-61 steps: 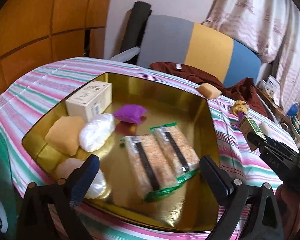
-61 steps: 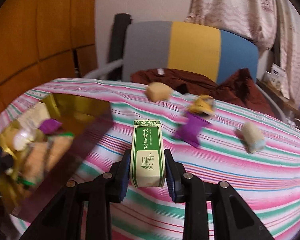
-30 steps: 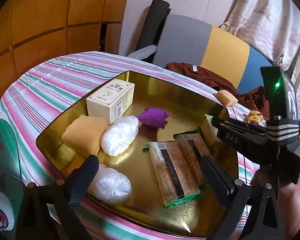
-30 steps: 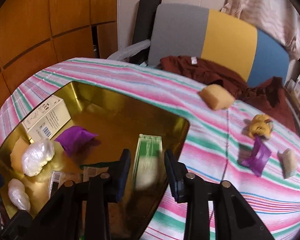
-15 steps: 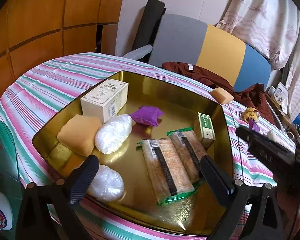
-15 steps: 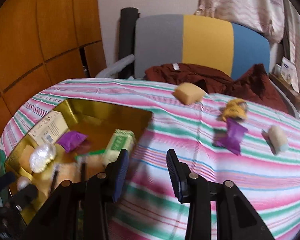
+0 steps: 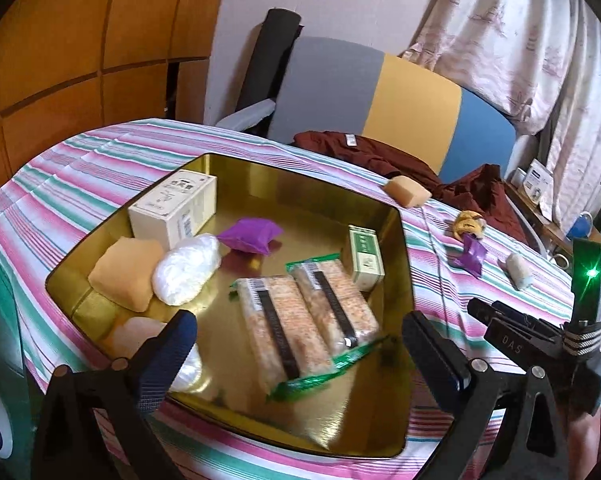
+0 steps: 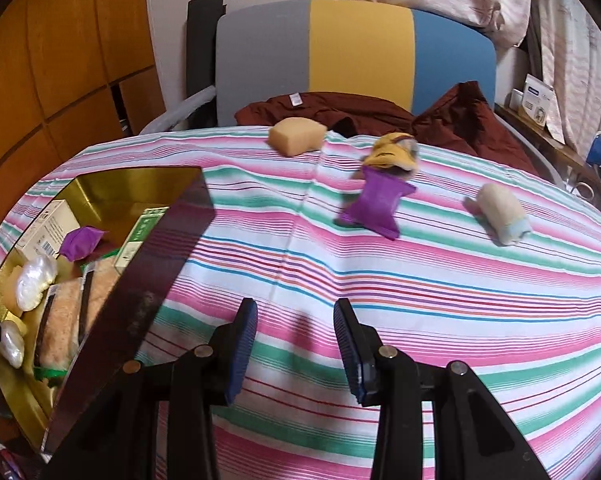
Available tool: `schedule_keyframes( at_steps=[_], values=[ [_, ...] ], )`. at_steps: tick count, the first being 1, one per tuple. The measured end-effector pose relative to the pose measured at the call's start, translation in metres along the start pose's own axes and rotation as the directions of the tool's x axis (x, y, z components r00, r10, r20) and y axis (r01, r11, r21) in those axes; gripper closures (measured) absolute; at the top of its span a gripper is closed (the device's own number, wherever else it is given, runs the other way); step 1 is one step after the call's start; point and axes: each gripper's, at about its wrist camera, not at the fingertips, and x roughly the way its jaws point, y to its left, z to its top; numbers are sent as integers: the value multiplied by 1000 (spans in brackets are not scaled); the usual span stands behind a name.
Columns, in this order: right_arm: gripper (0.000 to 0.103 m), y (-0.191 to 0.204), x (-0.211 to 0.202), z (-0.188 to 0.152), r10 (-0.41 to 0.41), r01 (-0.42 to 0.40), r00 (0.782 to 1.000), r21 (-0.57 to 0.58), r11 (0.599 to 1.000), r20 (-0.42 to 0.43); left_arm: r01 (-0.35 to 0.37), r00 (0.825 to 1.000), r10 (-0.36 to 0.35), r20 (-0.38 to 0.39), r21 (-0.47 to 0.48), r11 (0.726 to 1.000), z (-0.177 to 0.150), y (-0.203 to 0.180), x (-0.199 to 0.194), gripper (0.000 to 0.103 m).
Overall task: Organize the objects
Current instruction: 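Move the right gripper toward the cream rolled sock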
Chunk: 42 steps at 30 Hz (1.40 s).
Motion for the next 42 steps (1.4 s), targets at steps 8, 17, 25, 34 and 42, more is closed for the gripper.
schedule_keyframes(
  at_steps=[8, 17, 25, 34, 42],
  values=[
    [64, -23, -9, -3, -23, 23, 1000, -5, 1000, 17, 26, 999, -27, 16, 68, 997, -5, -28, -11, 0],
    [64, -57, -8, -10, -39, 38, 999, 53, 998, 13, 70, 998, -70, -5, 167, 983, -17, -70, -16, 0],
    [64, -85, -9, -22, -49, 48, 999, 73, 996, 11, 128, 991, -117, -57, 270, 954, -30, -112, -12, 0],
    [57, -158, 4, -6, -86, 84, 996, 170, 982, 7, 195, 978, -159, -133, 334, 922, -43, -143, 2, 0],
    [51, -205, 33, 59, -164, 155, 985, 145, 977, 52, 196, 976, -151, -153, 343, 919, -42, -150, 10, 0]
  ],
)
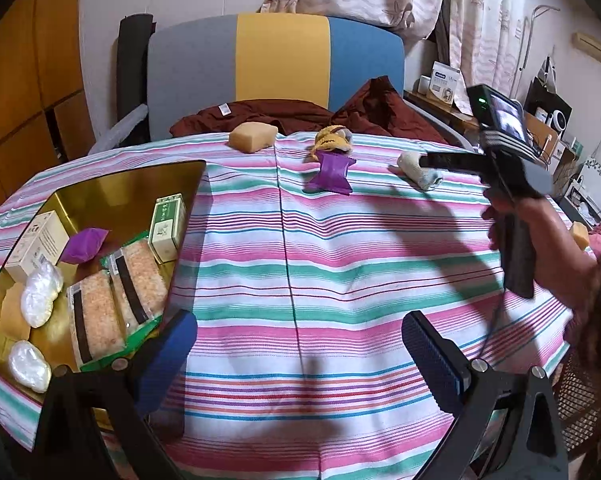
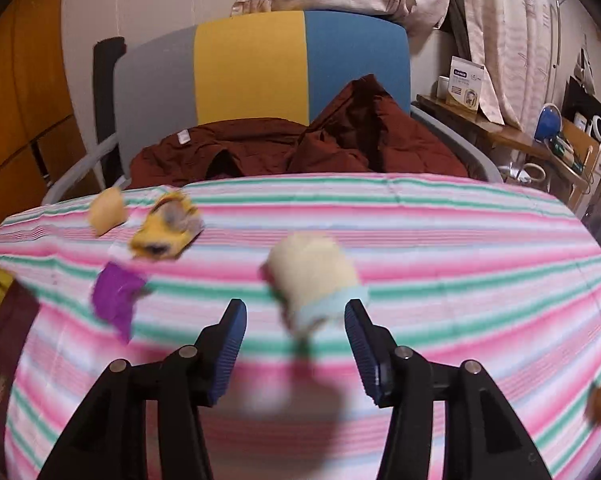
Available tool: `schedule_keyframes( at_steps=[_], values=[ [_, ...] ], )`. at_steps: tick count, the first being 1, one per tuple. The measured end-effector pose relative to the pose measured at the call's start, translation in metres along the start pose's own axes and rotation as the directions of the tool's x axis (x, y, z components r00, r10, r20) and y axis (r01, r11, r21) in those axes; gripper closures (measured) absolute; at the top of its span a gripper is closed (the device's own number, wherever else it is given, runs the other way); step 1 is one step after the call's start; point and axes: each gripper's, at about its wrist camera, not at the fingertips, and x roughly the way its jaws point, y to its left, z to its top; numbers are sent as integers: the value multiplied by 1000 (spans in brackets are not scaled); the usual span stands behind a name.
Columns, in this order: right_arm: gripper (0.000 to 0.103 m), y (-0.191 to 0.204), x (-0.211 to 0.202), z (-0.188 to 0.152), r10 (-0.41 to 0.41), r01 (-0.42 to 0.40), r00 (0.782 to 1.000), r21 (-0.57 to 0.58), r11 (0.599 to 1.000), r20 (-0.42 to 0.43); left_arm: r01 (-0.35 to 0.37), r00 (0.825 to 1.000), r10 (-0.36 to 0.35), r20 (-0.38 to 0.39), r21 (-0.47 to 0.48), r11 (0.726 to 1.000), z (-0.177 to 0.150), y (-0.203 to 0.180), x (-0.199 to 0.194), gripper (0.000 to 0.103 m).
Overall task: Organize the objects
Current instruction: 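Move the right gripper toward the cream rolled sock, then grasp the cream rolled sock with the right gripper and lift it, then grasp the purple packet with the left gripper while the right gripper holds the cream sock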
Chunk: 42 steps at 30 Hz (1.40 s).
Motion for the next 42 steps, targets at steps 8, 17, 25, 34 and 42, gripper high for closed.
schedule_keyframes(
  at_steps=[8, 17, 25, 34, 42],
  values=[
    [48, -9, 45, 17, -36, 35, 999, -21, 999, -35, -13, 1000, 13, -19, -35, 999, 7, 10, 9, 0],
    [50, -16, 51, 14, -17, 17, 1000, -27, 999, 8, -24, 999, 22, -37, -33, 999, 11, 5, 20, 0],
    [61, -9, 34, 1, -28, 29, 999, -46, 999, 28, -40, 999, 39, -26, -48, 998, 30, 3, 26, 0],
    [69, -14, -3, -40, -5, 6, 1000, 43, 999, -29, -46, 998, 42, -49, -88, 995, 60, 2, 51, 0],
    [56, -14, -3, -29, -27, 27, 1000, -8, 1000, -2, -51, 997, 45, -69, -82, 995, 82, -4, 70, 0]
  ],
)
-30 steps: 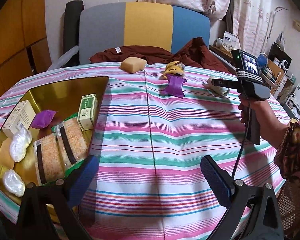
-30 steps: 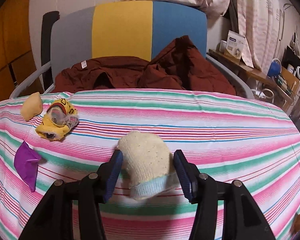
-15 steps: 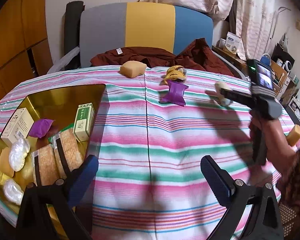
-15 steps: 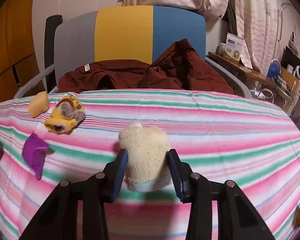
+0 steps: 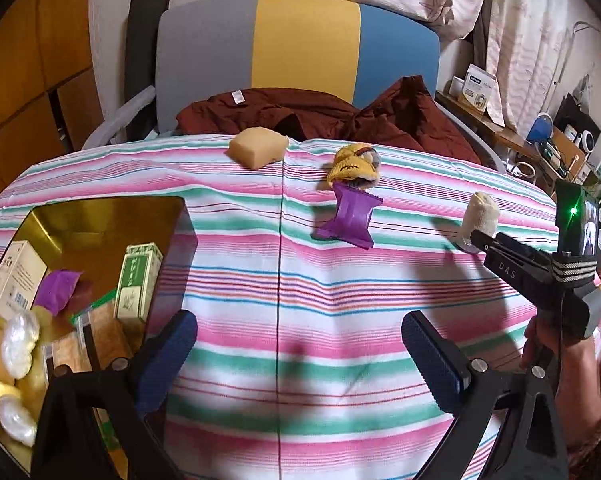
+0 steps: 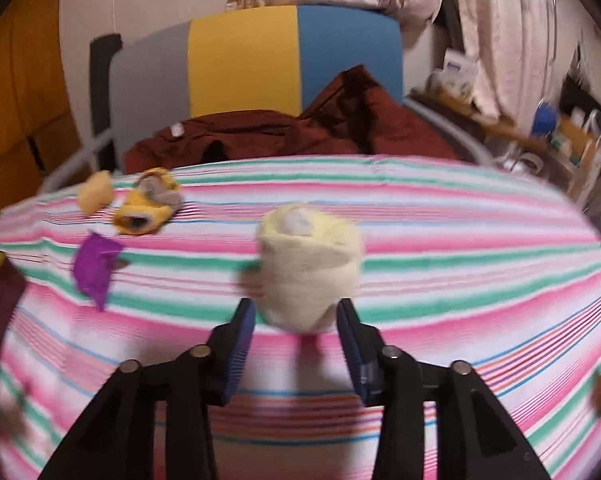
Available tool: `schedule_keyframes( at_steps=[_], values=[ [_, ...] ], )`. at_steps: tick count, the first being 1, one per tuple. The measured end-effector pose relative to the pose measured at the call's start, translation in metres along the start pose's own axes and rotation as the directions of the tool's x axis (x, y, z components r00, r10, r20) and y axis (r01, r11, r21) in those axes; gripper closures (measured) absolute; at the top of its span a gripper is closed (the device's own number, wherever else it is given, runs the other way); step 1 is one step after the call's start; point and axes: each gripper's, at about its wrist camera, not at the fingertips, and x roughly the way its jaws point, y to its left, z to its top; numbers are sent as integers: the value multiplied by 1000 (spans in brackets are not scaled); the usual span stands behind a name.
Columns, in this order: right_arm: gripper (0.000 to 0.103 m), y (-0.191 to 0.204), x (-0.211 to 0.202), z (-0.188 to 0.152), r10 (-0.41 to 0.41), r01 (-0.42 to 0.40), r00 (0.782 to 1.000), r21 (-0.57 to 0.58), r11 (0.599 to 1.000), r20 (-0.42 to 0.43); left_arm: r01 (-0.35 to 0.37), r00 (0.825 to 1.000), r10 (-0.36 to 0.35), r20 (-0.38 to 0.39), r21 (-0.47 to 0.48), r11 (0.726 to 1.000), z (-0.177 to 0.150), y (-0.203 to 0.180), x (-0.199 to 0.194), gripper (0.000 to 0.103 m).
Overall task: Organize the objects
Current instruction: 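Grasp the purple packet with the left gripper while the right gripper holds the cream sock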
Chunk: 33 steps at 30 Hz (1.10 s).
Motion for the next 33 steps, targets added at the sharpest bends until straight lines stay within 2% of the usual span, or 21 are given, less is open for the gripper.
schedule_keyframes(
  at_steps=[2, 5, 8, 10, 11, 15, 17, 21, 27, 30, 33],
  values=[
    [56, -7, 2, 3, -5, 5, 1000, 21, 1000, -4, -10, 1000, 10, 5, -3, 1000, 2, 1, 1, 0],
    [51, -19, 4, 13, 54, -55, 998, 105, 993, 16, -11, 1000, 11, -4, -13, 1000, 4, 3, 6, 0],
    [47, -23, 14, 27, 89, -90, 996, 118, 989, 18, -11, 1000, 10, -22, -20, 1000, 7, 5, 14, 0],
    [42, -19, 26, 34, 93, -93, 996, 91, 992, 0, -20, 1000, 19, -23, -28, 999, 9, 7, 16, 0],
    [40, -14, 36, 38, 66, -63, 997, 66, 996, -36, -17, 1000, 16, -24, -32, 999, 10, 7, 17, 0],
    [40, -11, 59, 41, 13, -9, 997, 54, 998, -82, -20, 999, 18, -32, -45, 999, 15, 7, 22, 0],
    [43, -17, 63, 37, 38, -30, 996, 99, 995, -79, -16, 999, 14, -37, -44, 999, 18, 6, 26, 0],
    [48, -28, 53, 26, 94, -81, 993, 174, 981, -65, -17, 999, 16, -42, -30, 999, 25, 0, 37, 0],
    [49, -14, 14, -9, 80, -71, 995, 154, 985, -58, -23, 998, 22, -60, -20, 1000, 44, -13, 70, 0],
    [48, -9, -3, -25, 77, -69, 996, 175, 982, -39, -24, 998, 26, -65, 28, 999, 55, -24, 89, 0],
    [48, -4, -12, -32, 33, -29, 999, 174, 984, -18, -35, 998, 39, -47, 89, 995, 64, -35, 105, 0]
  ],
)
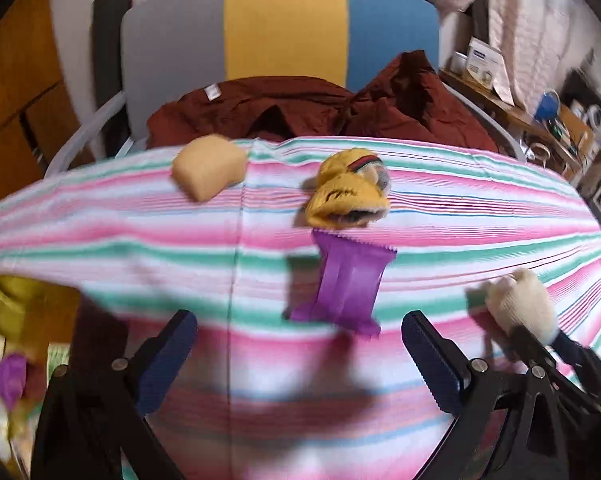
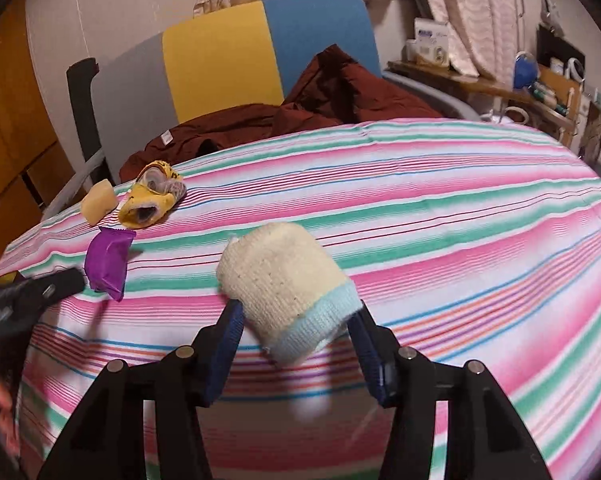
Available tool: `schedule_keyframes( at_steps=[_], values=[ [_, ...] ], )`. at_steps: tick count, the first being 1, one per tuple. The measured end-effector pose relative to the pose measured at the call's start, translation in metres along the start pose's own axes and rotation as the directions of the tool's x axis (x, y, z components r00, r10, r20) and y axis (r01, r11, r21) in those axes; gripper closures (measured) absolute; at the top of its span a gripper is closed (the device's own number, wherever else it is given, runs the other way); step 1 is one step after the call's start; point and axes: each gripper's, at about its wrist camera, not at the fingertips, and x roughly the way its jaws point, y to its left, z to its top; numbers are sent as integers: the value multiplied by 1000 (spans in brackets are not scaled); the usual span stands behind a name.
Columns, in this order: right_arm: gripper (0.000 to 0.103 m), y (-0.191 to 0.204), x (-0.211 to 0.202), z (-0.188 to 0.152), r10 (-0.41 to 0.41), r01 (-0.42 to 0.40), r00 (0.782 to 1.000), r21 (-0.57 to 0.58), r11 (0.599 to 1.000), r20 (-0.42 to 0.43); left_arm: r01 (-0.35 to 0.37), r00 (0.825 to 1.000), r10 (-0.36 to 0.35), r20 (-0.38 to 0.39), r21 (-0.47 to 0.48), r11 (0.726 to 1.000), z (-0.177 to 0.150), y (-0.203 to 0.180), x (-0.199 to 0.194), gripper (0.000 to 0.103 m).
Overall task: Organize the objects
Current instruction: 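Grasp the purple packet with the left gripper while the right gripper holds the cream sock, then carry the purple packet into the gold tray and open the left gripper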
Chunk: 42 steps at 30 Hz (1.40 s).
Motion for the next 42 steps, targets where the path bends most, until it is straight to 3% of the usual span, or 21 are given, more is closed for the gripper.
schedule_keyframes(
  at_steps=[4, 6, 8, 12, 23, 33, 42],
  values=[
    [48, 6, 0, -1, -59, 60, 998, -26, 998, 17, -23, 1000, 23, 16, 29, 999, 8, -4, 17, 3],
    [48, 8, 1, -1, -69, 70, 997, -42, 997, 22, -10, 1000, 10, 0, 19, 1000, 10, -2, 27, 14],
    [48, 11, 2, -1, -80, 81, 996, -53, 995, 28, 3, 1000, -3, -31, 9, 1000, 11, -1, 36, 35],
    [48, 15, 3, -2, -98, 101, 994, -70, 992, 37, 24, 999, -24, -34, -3, 1000, 8, 1, 38, 56],
    [48, 19, 3, -5, -121, 125, 991, -92, 988, 51, 67, 998, -67, -1, -50, 997, -12, 12, 7, 67],
    [49, 27, 1, -6, -153, 160, 986, -123, 979, 69, 124, 992, -123, 12, -118, 985, -39, 32, -33, 67],
    [49, 41, -3, -8, -173, 189, 980, -181, 965, 100, 143, 988, -130, 87, -178, 974, -51, 74, -81, 67]
  ],
)
